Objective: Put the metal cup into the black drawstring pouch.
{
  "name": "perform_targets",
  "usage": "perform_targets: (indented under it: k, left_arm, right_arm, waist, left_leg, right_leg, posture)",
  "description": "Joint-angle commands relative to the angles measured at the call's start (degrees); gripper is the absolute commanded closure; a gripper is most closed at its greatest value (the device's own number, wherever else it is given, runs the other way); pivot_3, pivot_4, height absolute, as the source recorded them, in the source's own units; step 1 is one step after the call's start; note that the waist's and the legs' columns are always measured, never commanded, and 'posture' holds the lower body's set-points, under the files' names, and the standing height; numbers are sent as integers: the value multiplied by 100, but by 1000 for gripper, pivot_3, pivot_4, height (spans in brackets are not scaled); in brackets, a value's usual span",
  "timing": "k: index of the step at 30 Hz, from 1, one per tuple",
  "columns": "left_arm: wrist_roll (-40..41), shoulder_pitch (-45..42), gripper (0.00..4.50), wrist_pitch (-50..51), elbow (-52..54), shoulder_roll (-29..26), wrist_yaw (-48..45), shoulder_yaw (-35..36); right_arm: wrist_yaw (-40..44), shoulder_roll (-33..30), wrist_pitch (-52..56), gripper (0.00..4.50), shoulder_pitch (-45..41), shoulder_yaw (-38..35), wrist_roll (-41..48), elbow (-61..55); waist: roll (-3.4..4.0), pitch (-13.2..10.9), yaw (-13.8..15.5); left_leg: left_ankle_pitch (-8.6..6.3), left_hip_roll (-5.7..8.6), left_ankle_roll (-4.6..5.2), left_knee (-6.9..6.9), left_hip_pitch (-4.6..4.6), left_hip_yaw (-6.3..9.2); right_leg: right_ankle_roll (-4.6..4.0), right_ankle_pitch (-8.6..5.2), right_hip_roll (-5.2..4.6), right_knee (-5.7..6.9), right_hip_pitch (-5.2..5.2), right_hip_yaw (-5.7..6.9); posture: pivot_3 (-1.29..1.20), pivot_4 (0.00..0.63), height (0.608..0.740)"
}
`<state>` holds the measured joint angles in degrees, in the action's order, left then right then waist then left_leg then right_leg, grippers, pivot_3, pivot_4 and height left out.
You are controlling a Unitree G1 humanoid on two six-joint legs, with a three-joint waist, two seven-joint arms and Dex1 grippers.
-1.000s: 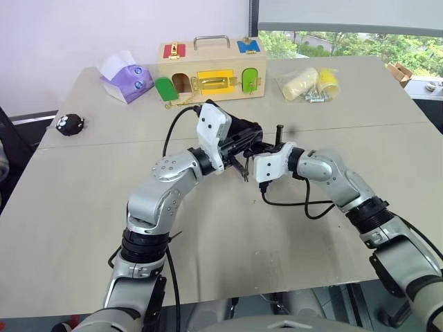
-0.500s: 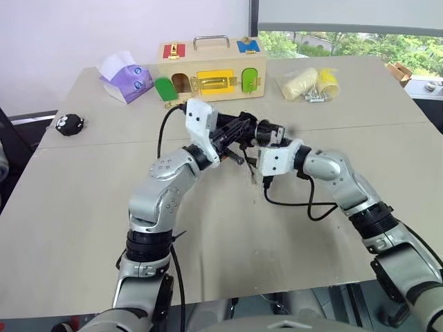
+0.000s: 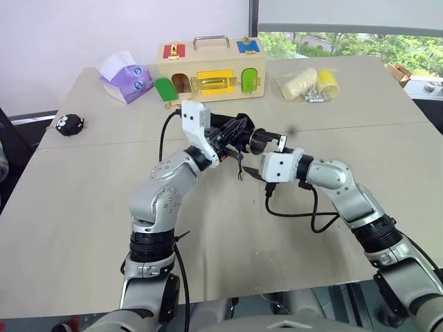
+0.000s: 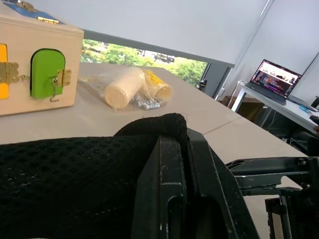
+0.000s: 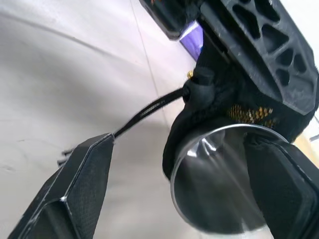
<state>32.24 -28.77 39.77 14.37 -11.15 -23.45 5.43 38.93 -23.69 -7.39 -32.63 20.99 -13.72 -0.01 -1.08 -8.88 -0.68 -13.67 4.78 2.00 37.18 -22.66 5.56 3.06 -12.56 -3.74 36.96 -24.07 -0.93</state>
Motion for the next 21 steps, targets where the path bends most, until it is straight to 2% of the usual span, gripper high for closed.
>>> perform_targets:
  k: [1, 5, 7, 14, 18, 21]
  left_arm:
    - [198, -12, 4500, 9, 120, 0, 23, 123]
    - [299, 5, 4500, 92, 186, -9, 5, 122]
    - [323, 29, 4500, 116, 212, -35, -5, 116]
    - [42, 147, 4500, -42, 297, -497, -560, -402]
    - [265, 171, 4500, -44, 338, -442, -693, -375]
    - [431, 171, 4500, 4, 392, -413, -764, -310]
  right_arm:
    - [-24, 9, 78, 1991, 10, -164, 81, -309]
    - [-69, 3, 153, 3902, 25, -154, 24, -231]
    - [-81, 17, 199, 4444, 22, -174, 36, -245]
    - [-224, 384, 663, 4444, 35, -359, 399, -322]
    - [-324, 838, 1375, 4444, 223, -693, 984, -441]
    - [-295, 914, 1668, 4444, 309, -754, 1148, -517]
  waist:
    - [0, 0, 1]
    - [0, 0, 2]
    - [0, 0, 1]
    - [0, 0, 0]
    - [-1, 1, 2]
    - [-1, 1, 2]
  left_leg:
    - [0, 0, 0, 0, 0, 1]
    - [0, 0, 0, 0, 0, 2]
    - [0, 0, 0, 1, 0, 1]
    - [0, 0, 0, -1, 1, 3]
    - [0, 0, 0, 0, 1, 6]
    - [0, 0, 0, 0, 0, 6]
  right_leg:
    - [0, 0, 0, 0, 0, 1]
    - [0, 0, 0, 0, 1, 2]
    - [0, 0, 0, 0, 1, 1]
    - [0, 0, 1, 0, 1, 1]
    - [-1, 0, -2, -1, 2, 2]
    - [-1, 0, -4, -1, 3, 3]
  posture:
    - [0, 150, 740]
    - [0, 150, 740]
    - [0, 150, 740]
    - [0, 150, 740]
    - [0, 150, 740]
    - [0, 150, 740]
